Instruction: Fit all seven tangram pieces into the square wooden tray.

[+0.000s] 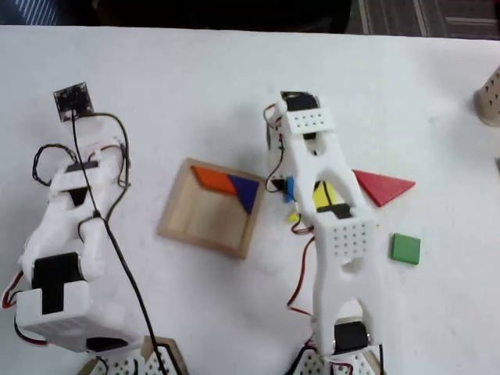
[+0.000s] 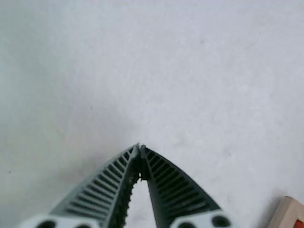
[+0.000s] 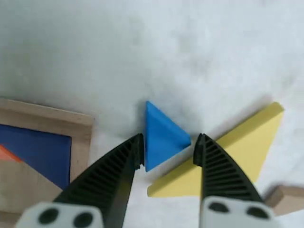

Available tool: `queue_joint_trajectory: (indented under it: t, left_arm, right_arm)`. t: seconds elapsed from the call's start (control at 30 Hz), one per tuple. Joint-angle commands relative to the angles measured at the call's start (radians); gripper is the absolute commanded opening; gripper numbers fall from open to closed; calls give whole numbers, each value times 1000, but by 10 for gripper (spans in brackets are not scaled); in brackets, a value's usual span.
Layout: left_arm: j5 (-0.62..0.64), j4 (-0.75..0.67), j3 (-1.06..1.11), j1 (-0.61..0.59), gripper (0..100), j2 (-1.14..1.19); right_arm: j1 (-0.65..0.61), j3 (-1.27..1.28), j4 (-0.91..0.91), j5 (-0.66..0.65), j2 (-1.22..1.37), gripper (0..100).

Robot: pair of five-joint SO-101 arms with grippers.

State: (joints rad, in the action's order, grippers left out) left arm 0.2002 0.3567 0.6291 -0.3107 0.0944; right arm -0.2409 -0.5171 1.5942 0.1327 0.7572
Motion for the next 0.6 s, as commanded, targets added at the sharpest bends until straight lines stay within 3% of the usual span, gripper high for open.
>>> queue_joint_trajectory:
  t: [0.0,0.17,0.57]
  left_arm:
    - [3,3,-52,10,23,-4]
    - [3,3,-51,10,23,-4]
    - [3,3,-48,7,23,-4]
  right_arm:
    - [-12,147,-125,11,-163,176]
    - [18,278,-294,5,-234,176]
    - [27,278,-262,37,-163,176]
